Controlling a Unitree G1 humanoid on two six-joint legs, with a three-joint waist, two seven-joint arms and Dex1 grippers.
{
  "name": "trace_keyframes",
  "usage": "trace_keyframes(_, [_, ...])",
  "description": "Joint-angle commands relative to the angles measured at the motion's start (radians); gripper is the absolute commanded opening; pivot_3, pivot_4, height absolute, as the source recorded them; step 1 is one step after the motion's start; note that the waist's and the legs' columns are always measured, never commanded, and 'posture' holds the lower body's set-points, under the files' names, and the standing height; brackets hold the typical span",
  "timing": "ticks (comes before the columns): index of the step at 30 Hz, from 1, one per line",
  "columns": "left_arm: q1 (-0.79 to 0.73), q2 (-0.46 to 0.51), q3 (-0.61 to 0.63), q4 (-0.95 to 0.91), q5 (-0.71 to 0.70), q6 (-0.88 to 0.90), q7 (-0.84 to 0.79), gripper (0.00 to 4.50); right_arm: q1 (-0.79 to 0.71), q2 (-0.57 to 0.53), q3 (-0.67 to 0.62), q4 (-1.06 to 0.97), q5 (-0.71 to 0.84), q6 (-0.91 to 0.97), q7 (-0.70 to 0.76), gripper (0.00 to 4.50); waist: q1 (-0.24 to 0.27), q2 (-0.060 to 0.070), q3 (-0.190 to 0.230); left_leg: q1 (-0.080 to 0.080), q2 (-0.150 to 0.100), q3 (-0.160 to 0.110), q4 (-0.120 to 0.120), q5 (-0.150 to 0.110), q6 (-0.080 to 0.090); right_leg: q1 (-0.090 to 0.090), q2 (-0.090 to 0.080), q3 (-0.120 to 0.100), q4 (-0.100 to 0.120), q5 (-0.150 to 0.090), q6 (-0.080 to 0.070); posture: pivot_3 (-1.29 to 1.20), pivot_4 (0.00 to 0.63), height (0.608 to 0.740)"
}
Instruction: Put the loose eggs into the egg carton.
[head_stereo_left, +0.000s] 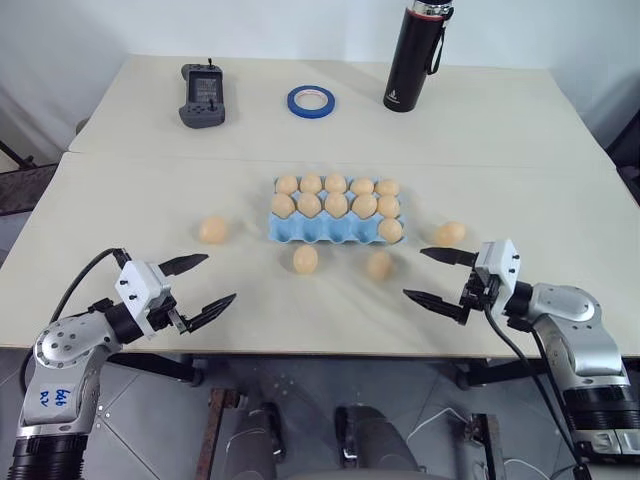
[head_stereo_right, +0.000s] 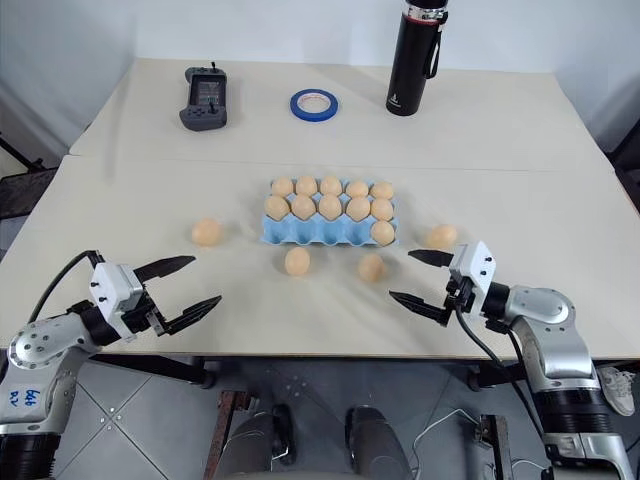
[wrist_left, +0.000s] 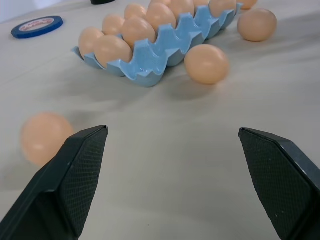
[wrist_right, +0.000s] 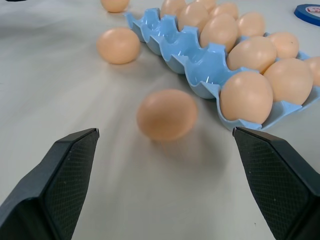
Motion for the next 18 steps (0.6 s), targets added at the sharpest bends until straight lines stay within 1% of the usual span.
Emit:
trace_keyframes(1, [0.005, -0.009, 0.019, -0.015, -0.009, -0.018, 0.010, 4.47, -0.008, 0.016, -0.018, -0.016, 0.001, -0.022, -0.031, 4.50, -0.001, 0.000, 0.000, 0.000, 0.000, 0.000, 0.000, 0.000, 0.000, 0.000, 0.000, 0.000, 0.000, 0.000, 0.000, 0.00, 0.150, 0.740])
trace_keyframes(7, [-0.048, -0.039, -0.019, -0.055, -0.070, 0.061, 0.007, 4.47, 0.029, 0.059, -0.113, -0.060, 0.017, -0.003, -0.203, 4.50, 0.004, 0.000, 0.000, 0.000, 0.000, 0.000, 0.001, 0.000, 0.000, 0.000, 0.000, 0.000, 0.001, 0.000, 0.000, 0.00, 0.150, 0.740])
trace_keyframes(10, [-0.116, -0.063, -0.079, -0.066, -0.077, 0.070, -0.016, 4.47, 0.124, 0.091, -0.209, -0.065, -0.016, -0.065, -0.336, 4.50, 0.018, 0.000, 0.000, 0.000, -0.001, -0.001, 0.002, 0.000, 0.000, 0.001, 0.000, -0.001, 0.001, 0.000, 0.000, 0.00, 0.150, 0.740])
trace_keyframes(12, [-0.141, -0.072, -0.116, -0.058, -0.063, 0.059, -0.045, 4.47, 0.171, 0.110, -0.244, -0.057, -0.033, -0.098, -0.389, 4.50, 0.026, 0.000, 0.000, 0.000, -0.001, -0.002, 0.003, 0.000, 0.000, 0.002, 0.000, -0.001, 0.001, 0.000, 0.001, 0.00, 0.150, 0.740])
trace_keyframes(15, [-0.147, -0.061, -0.180, -0.031, -0.022, 0.004, -0.126, 4.47, 0.208, 0.134, -0.258, -0.039, -0.046, -0.120, -0.435, 4.50, 0.021, 0.001, -0.001, 0.000, -0.001, 0.000, 0.003, 0.001, -0.001, 0.001, 0.000, 0.001, 0.001, 0.001, 0.002, 0.00, 0.150, 0.740])
trace_keyframes(18, [-0.177, -0.079, -0.207, -0.010, -0.027, -0.003, -0.141, 4.47, 0.218, 0.150, -0.253, -0.021, -0.057, -0.136, -0.461, 4.50, 0.007, 0.001, -0.001, 0.001, -0.001, 0.001, 0.004, 0.001, 0.000, 0.001, 0.001, 0.001, 0.003, 0.001, 0.002, 0.00, 0.150, 0.740])
